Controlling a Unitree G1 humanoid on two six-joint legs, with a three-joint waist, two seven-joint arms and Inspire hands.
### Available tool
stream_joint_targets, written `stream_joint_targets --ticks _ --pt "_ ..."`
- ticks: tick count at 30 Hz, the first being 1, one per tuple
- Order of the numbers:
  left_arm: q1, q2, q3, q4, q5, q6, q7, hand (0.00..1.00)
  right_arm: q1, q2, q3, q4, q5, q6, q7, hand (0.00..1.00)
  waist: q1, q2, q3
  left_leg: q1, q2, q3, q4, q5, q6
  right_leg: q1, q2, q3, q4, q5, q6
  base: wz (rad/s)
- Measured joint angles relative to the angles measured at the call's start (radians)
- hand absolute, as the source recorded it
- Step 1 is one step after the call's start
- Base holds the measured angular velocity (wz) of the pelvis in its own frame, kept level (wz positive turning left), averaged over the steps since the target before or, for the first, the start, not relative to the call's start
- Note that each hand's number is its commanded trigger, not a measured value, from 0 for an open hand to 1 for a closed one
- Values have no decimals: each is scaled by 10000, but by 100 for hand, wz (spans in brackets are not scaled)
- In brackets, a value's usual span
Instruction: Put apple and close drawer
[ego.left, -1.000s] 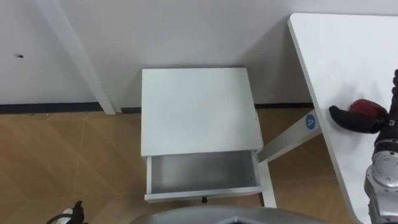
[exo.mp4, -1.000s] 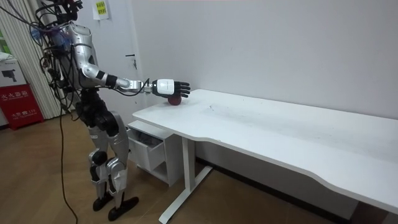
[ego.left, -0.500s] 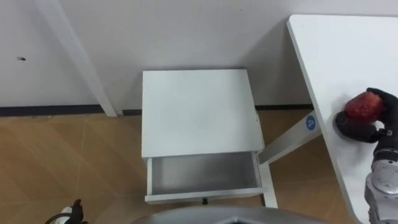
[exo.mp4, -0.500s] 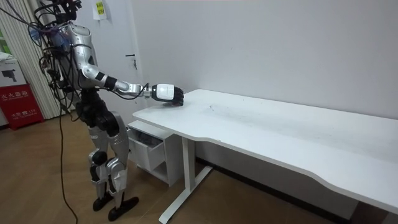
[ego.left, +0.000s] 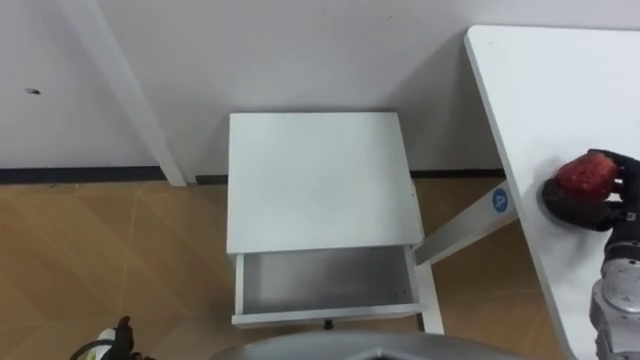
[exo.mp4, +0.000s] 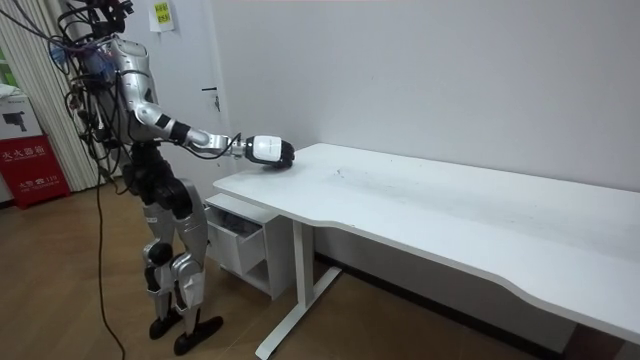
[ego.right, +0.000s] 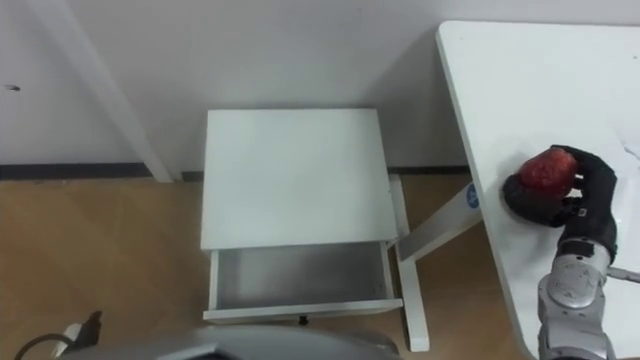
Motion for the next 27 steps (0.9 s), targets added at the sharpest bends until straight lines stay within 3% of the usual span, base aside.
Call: stream_joint_targets --ticks 5,11,15,17,18,22,27 --pt "-61 20 -191 80 25 3 12 0 -13 80 770 -781 -699 209 274 100 39 6 2 6 9 50 13 -5 -8 -9 0 -90 6 12 -20 -5" --pt "-166 9 -680 64 44 -14 1 0 -79 122 2054 -1585 -1522 243 609 100 518 25 15 -12 9 44 7 -5 -9 -44 9 -66 -2 21 -34 0" --pt "-262 -47 -844 119 118 -6 -184 0 -86 479 3252 -2027 -1910 649 1585 100 802 144 93 -109 5 -85 124 -1 -14 -74 -13 -153 -15 21 -34 10" --pt "-390 -50 -850 111 119 -6 -279 0 -130 509 3686 -2355 -2188 640 1969 100 892 197 101 -334 2 -188 228 -1 -13 -228 -20 -155 6 22 -36 19" --pt "-488 -49 -853 93 124 -5 -279 0 -281 529 3915 -2431 -2264 624 2150 100 997 243 142 -440 -1 -244 304 -1 -13 -260 -25 -160 -17 24 -38 17" --pt "-460 -58 -1132 77 128 23 -266 0 -531 551 4432 -2628 -2672 642 2550 100 1115 329 143 -562 6 -482 326 18 -43 -288 -14 -178 -32 23 -38 17" --pt "-522 -116 -1222 79 139 192 -270 0 -542 542 4886 -2684 -2881 705 2810 100 1323 260 99 -574 3 -603 329 34 -70 -179 -15 -267 -171 23 -38 8"
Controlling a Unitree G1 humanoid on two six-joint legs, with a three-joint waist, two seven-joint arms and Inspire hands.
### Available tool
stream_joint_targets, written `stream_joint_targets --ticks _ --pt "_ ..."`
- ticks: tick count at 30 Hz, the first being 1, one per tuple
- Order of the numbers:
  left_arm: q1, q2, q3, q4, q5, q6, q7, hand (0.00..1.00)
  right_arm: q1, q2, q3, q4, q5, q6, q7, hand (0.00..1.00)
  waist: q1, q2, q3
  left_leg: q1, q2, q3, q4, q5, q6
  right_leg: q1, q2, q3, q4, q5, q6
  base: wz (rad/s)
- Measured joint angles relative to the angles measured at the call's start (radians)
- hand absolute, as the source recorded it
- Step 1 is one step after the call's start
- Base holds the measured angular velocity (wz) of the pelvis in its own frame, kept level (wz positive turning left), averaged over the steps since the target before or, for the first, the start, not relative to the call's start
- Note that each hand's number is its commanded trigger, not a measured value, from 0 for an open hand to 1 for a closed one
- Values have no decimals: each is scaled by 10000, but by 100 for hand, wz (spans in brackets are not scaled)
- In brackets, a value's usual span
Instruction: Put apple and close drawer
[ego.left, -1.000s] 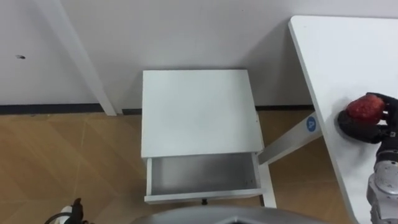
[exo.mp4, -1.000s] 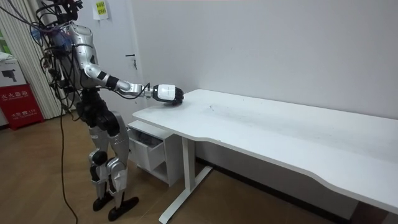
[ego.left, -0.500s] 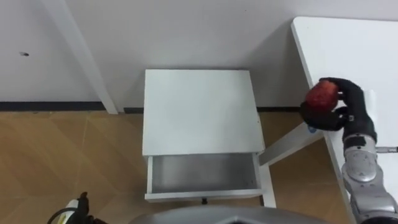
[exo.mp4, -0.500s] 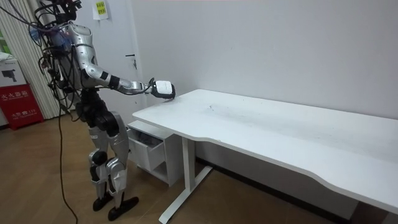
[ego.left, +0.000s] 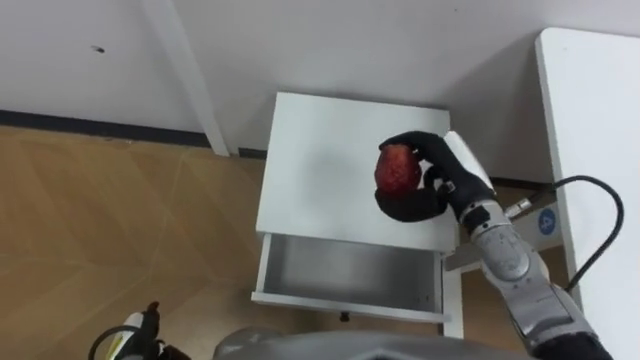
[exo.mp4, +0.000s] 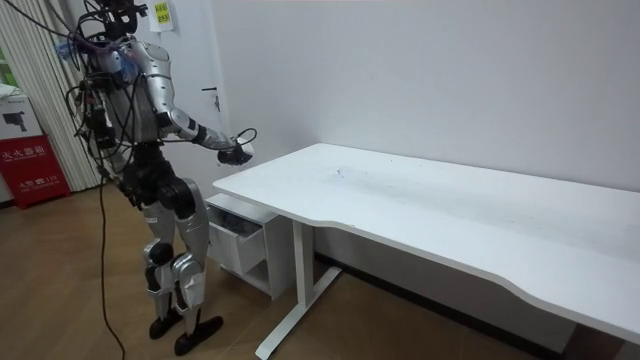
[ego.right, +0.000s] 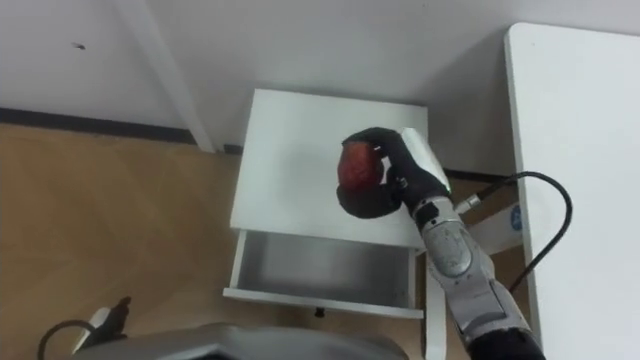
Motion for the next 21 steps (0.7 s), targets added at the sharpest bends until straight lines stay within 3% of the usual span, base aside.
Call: stream_joint_targets --ticks 10,14,17,19,21 --pt "-187 -17 -424 16 -15 42 -210 0 -80 6 912 866 -150 293 310 100 32 -25 15 -10 -8 -57 6 1 -2 52 -24 -171 0 0 0 1" --pt "-322 -24 -600 41 -13 45 -209 0 -125 117 953 1668 -187 403 476 100 59 -64 -1 -197 -15 -142 33 2 -4 -64 -30 -252 -2 7 -11 6" --pt "-341 -24 -600 46 -12 44 -202 0 -124 216 954 1975 -241 402 502 100 42 12 40 -230 -15 -199 24 3 -5 -81 -20 -320 -3 8 -13 4" --pt "-352 -26 -600 35 -11 41 -201 0 -159 240 946 2005 -424 400 580 100 32 -41 -6 -358 -17 -283 56 14 -22 -210 -27 -389 0 16 -26 10" --pt "-351 -29 -600 4 -5 41 -202 0 -179 269 929 2006 -442 399 578 100 22 -35 -2 -460 -19 -333 201 14 -22 -225 -37 -416 -4 17 -26 10"
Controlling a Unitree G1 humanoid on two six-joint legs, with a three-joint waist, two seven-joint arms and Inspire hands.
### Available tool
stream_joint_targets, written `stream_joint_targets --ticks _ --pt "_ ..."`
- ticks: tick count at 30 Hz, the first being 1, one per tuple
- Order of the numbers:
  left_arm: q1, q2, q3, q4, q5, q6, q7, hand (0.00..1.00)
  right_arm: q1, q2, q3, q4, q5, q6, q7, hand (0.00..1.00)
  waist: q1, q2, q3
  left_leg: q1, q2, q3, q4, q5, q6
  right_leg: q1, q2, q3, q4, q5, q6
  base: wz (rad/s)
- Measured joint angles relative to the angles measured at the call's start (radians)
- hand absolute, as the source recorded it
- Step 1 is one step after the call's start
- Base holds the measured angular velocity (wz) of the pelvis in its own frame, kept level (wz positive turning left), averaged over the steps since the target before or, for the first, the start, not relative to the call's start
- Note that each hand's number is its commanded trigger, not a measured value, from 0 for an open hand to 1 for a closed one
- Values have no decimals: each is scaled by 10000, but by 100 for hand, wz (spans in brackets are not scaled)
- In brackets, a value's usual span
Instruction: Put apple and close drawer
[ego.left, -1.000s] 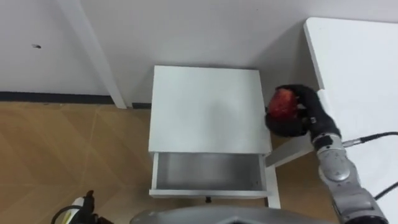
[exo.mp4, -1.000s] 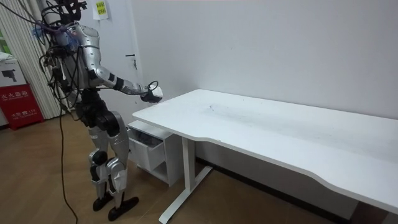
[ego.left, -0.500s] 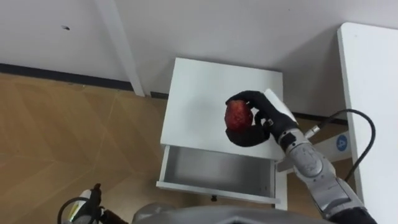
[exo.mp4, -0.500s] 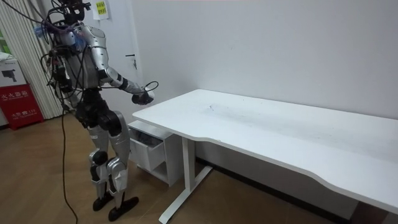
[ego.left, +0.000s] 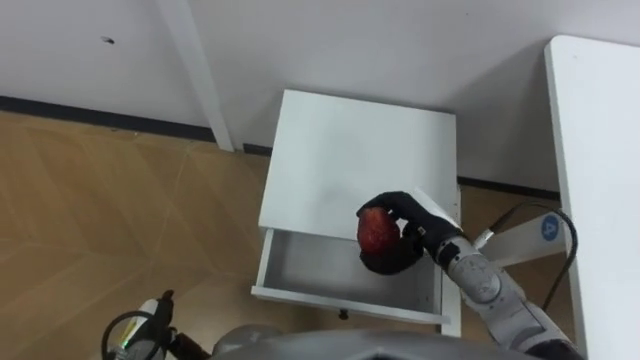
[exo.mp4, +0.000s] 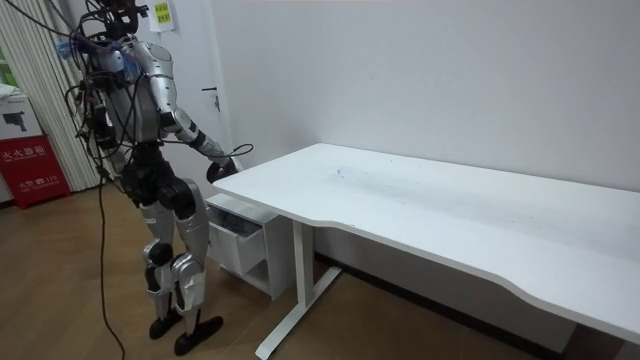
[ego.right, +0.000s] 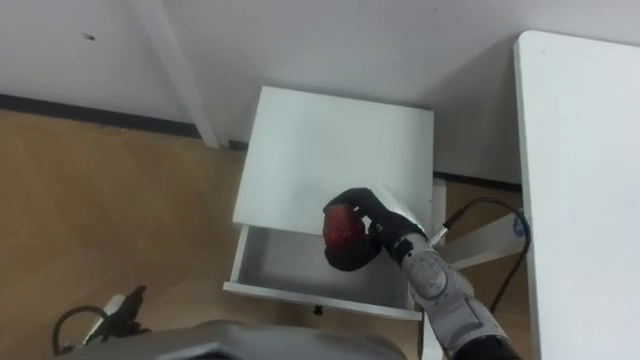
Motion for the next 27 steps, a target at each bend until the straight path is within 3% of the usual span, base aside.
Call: stream_joint_targets --ticks 2,3,4,5,10,27 --pt "2 2 2 -76 1 -1 0 0 1 0 0 0 -23 -1 -2 100 -6 3 3 -35 -3 -75 24 0 0 0 -2 -43 -4 0 0 13" --pt "-1 1 0 -100 0 -9 1 0 1 1 0 10 -27 -5 -5 93 -9 3 3 -44 -3 -120 23 0 0 5 -1 -78 -6 0 0 12" --pt "-8 1 0 -97 0 -17 1 0 -1 3 0 65 -23 -22 -23 60 0 1 2 -53 -3 -166 20 0 0 10 -1 -124 -6 0 0 11" --pt "-12 1 0 -91 -1 -19 6 0 -12 6 -1 130 -23 -38 -32 0 -5 -1 0 -58 -3 -185 18 0 0 11 -2 -134 -6 0 0 9" --pt "-3 2 -105 66 0 -25 20 0 -159 77 -4 1149 -34 -48 -92 0 5 -25 -1 -102 -11 -216 14 0 0 0 -21 -270 -7 0 0 3" --pt "17 -1 -157 147 -1 -32 6 0 -151 136 -19 1529 0 -66 -89 0 -15 -55 9 -240 -47 -219 135 -1 1 -41 -54 -262 5 0 0 0"
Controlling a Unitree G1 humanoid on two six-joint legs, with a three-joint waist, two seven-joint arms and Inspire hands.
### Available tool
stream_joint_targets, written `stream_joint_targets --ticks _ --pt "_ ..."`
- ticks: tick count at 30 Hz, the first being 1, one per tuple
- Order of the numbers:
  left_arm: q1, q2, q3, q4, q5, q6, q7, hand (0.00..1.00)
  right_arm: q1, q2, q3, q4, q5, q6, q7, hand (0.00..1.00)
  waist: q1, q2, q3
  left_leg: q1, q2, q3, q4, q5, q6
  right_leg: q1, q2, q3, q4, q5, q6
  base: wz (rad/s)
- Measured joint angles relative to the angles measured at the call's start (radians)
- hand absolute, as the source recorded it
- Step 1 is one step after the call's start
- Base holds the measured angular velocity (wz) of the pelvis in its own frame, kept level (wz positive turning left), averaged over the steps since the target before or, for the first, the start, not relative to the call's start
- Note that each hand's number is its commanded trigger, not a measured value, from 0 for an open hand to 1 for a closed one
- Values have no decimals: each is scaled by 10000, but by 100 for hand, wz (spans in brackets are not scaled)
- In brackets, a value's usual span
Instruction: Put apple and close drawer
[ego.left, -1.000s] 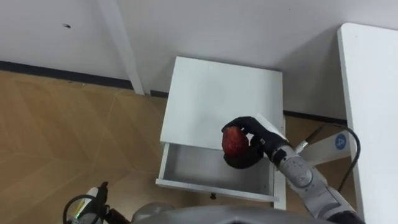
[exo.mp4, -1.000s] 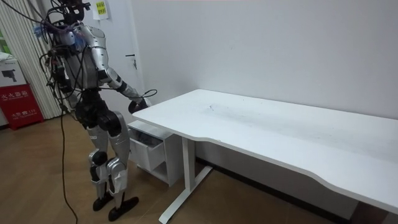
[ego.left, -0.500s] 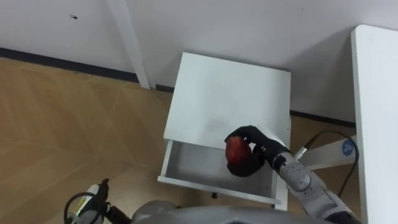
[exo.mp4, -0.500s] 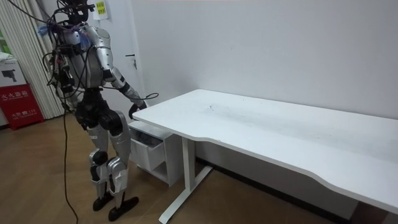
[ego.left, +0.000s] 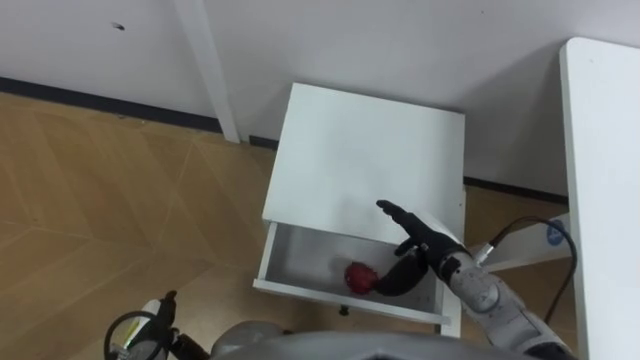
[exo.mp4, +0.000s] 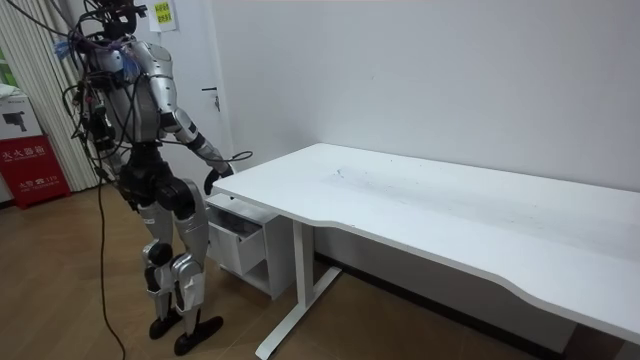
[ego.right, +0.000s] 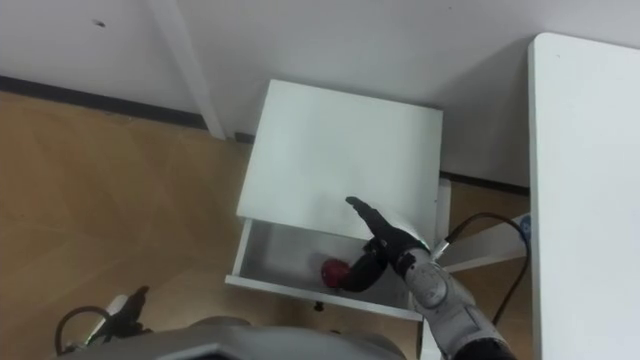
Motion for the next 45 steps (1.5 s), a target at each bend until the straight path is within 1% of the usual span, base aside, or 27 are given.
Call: stream_joint_targets --ticks 9,15,17,20,21,22,23,24,25,26,27,28,29,30,31,32,33,34,35,36,37,38,39,40,41,43,45 --pt "-9 0 0 -10 -1 0 0 0 -1 11 -1 6 1 0 2 0 7 24 9 0 -7 -9 12 0 1 8 -4 -2 -1 0 0 0" --pt "-25 -96 12 -11 -4 -81 102 0 12 55 -83 444 314 -124 -12 0 -39 50 -20 48 -14 22 13 1 2 2 -19 14 -3 0 1 0" --pt "-4 -123 25 -11 -30 -121 214 0 52 136 -475 778 642 -216 -34 0 -74 44 -34 66 -18 23 21 3 4 19 -34 2 0 -2 2 0" --pt "49 -187 296 0 -27 -158 244 0 205 174 -1440 1480 1300 -400 -439 0 -306 47 -50 88 -67 41 105 4 7 17 -111 2 184 -69 11 4" --pt "85 -252 541 9 -15 -181 254 0 289 163 -1939 1723 1529 -384 -694 0 -344 50 -55 107 -120 132 166 -13 34 -274 -223 24 853 -296 56 -4" --pt "88 -296 853 96 -29 -238 252 0 414 163 -2528 1912 1628 -393 -924 0 -509 68 -54 57 -166 204 288 -28 60 -858 -410 25 2174 -513 166 -3" --pt "60 -293 961 196 -19 -261 252 0 422 147 -2804 2089 1673 -387 -1077 0 -603 123 -41 33 -204 267 336 -39 76 -1253 -502 20 3067 -531 192 9" --pt "-3 -247 1133 383 -32 -286 257 0 458 84 -3271 2533 1886 -353 -1434 0 -815 154 -23 42 -212 397 485 -120 229 -2227 -745 106 5043 -364 206 -5" --pt "-35 -211 1212 515 -23 -302 300 0 435 -42 -3636 2993 2019 -230 -1794 0 -877 156 -25 24 -274 610 741 -246 411 -3168 -926 473 6711 179 264 -14" --pt "-90 -206 1231 686 -25 -337 302 0 441 -130 -3786 3207 2027 -132 -1987 0 -880 240 0 23 -272 657 901 -293 467 -3691 -950 701 7411 692 357 -33" --pt "-164 -192 1249 890 -28 -345 283 0 546 -265 -3763 3290 1886 26 -2336 0 -888 472 -20 -36 -199 781 1121 -380 550 -4409 -945 1132 8487 1657 551 -17" --pt "-119 -111 1262 954 -58 -381 292 0 654 -281 -3746 3364 1897 29 -2444 0 -980 575 -17 -87 -186 759 1229 -466 601 -4890 -1033 1207 9571 1654 514 -4" --pt "-131 -75 1264 995 -26 -373 292 0 650 -280 -3731 3506 1924 30 -2475 0 -1060 624 -2 -100 -160 741 1279 -486 617 -4975 -1044 1225 9838 1523 500 18" --pt "-121 -31 1259 992 -26 -336 285 0 668 -279 -3725 3773 2103 46 -2524 0 -1112 769 0 -80 -76 705 1380 -539 621 -4810 -1010 1221 9599 1242 512 23" --pt "-101 19 1257 965 -51 -283 277 0 692 -247 -3723 3970 2385 102 -2533 0 -1110 785 8 -4 -92 651 1362 -548 630 -4262 -1041 1221 8698 908 536 24" --pt "-51 32 1271 921 -57 -258 277 0 706 -212 -3731 4012 2546 173 -2530 0 -1111 729 38 31 -124 616 1360 -546 633 -3861 -1057 1210 8096 704 552 21" --pt "50 32 1310 792 -51 -220 277 0 730 -160 -3738 4237 2936 212 -2519 0 -1148 687 47 73 -143 552 1360 -548 631 -3051 -1053 1087 6712 304 598 12" --pt "177 21 1361 726 -53 -146 276 0 720 -129 -3736 4441 3113 247 -2441 0 -1077 654 25 66 -154 563 1316 -574 579 -2280 -982 1059 5464 -17 611 0" --pt "235 22 1387 692 -71 -78 281 0 680 -112 -3735 4576 3179 246 -2385 0 -1029 609 5 50 -177 589 1265 -557 571 -1971 -929 1100 4912 -119 617 -11" --pt "323 32 1424 660 -237 54 285 0 578 -63 -3735 4877 3218 272 -2304 0 -974 419 -48 25 -244 665 1145 -480 568 -1433 -911 1097 3904 -290 619 -27" --pt "380 21 1483 623 -350 153 282 0 563 -23 -3735 5071 3234 270 -2224 0 -836 354 -73 45 -280 795 1018 -349 592 -1055 -852 1100 2958 -381 603 -29" --pt "406 16 1515 585 -434 184 282 0 567 5 -3735 5139 3267 268 -2180 0 -800 323 -84 48 -272 825 994 -327 583 -876 -763 1090 2567 -377 597 -25" --pt "470 22 1630 528 -436 192 292 0 589 111 -3734 5298 3440 270 -2166 0 -802 214 -125 66 -273 865 926 -285 544 -593 -736 1040 1922 -375 592 -13" --pt "486 15 1740 496 -433 194 303 0 585 217 -3739 5535 3616 282 -2128 0 -815 128 -113 105 -260 893 872 -263 508 -383 -695 1037 1524 -372 595 -8" --pt "481 -3 1801 497 -435 194 311 0 589 247 -3743 5603 3656 301 -2062 0 -820 72 -103 145 -248 894 836 -251 487 -295 -673 1037 1370 -344 644 -8" --pt "498 -70 1787 492 -428 213 439 0 650 266 -3747 5815 3878 457 -1852 0 -847 2 -92 356 -163 906 584 -192 386 -39 -565 986 995 -205 563 -7" --pt "469 -168 1785 489 -412 276 461 0 678 250 -3766 5859 3961 593 -1865 0 -860 21 -98 412 -78 991 467 -178 327 77 -493 840 803 -85 501 -14"
